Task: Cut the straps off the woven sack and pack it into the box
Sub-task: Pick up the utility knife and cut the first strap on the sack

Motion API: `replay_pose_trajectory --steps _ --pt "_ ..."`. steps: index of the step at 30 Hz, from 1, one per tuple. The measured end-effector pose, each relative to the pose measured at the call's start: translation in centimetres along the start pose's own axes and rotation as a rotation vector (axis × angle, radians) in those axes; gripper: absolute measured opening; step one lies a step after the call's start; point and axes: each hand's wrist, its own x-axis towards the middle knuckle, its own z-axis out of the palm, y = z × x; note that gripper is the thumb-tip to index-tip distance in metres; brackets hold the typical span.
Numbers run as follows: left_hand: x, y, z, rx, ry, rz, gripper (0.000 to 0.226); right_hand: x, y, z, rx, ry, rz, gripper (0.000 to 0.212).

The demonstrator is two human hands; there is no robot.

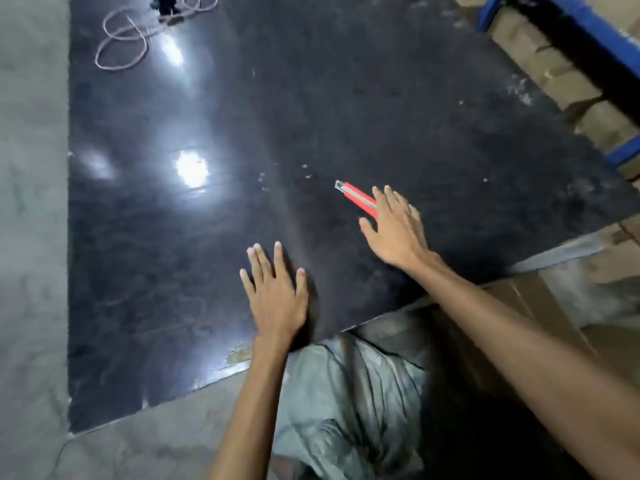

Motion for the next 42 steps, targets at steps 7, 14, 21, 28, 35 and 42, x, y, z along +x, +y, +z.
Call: replay_pose_trajectory --steps 7,14,21,28,35,42 --pt "0.5 -2.8 5.0 0.079 0.301 0.132 0.066 1.6 0.4 4.2 -0.124 0.192 -0.005 0.045" --pt "0.0 -3.1 4.2 0.067 0.275 0.157 0.067 0.1 0.0 3.4 0.061 0.098 0.106 0.049" --pt "-0.4 -2.9 3.9 0.034 0.271 0.147 0.066 -3.5 1.0 3.2 0.248 0.083 0.167 0.028" --pt "-0.6 -2.9 3.9 0.029 0.288 0.136 0.066 -7.0 0.1 4.5 1.103 -0.138 0.309 0.028" --pt "-0.5 -2.5 4.2 0.038 0.305 0.116 0.067 -11.4 0.3 4.2 1.348 -0.241 0.137 0.034" --pt "-0.2 -2.7 4.5 0.048 0.305 0.123 0.067 -13.3 -0.8 5.3 1.384 -0.104 0.123 0.030"
